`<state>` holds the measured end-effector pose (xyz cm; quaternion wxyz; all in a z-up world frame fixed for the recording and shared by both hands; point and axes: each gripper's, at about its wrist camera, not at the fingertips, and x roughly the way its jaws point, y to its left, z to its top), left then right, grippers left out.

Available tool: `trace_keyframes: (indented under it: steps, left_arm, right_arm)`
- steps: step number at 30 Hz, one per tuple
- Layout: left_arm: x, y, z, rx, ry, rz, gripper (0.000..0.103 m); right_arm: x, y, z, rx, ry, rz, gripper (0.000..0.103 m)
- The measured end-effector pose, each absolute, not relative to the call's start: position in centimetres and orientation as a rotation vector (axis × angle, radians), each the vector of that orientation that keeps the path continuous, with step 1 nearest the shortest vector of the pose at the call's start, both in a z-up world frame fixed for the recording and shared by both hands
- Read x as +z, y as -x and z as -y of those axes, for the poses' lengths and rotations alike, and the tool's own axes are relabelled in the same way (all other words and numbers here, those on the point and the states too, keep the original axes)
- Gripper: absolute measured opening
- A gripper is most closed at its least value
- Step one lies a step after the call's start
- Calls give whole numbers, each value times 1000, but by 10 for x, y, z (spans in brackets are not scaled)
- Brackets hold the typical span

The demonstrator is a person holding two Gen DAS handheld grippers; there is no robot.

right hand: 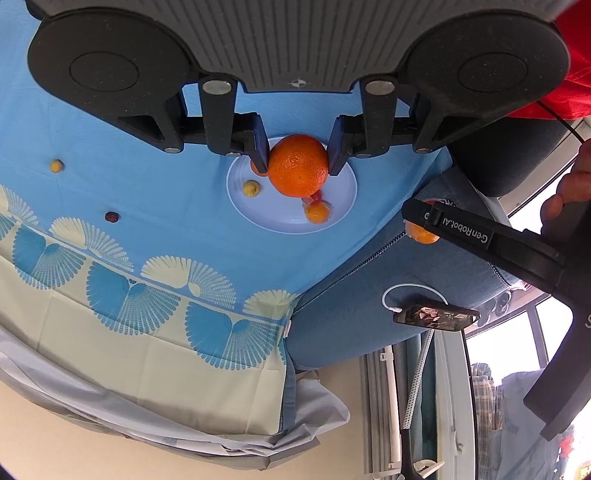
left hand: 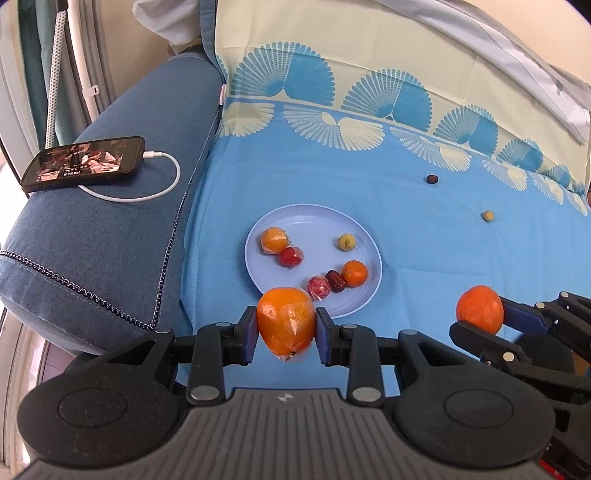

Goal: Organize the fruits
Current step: 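Carry the wrapped orange in the left tool to the plate while the right tool carries the mandarin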

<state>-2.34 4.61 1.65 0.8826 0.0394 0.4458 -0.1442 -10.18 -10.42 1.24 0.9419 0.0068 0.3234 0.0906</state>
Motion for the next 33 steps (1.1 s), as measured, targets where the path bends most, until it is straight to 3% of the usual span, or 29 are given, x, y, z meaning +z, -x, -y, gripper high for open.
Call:
trace_keyframes:
  steps: [20,33]
  left_arm:
    - [0,-27,-47,-255,-69,-961,35]
    - [-40,-85,-23,-235,-93,-1027,35]
  right_arm:
    - [-9,62,105,180,-41,-735,35]
    - [-48,-1,113,153,-78,-816,35]
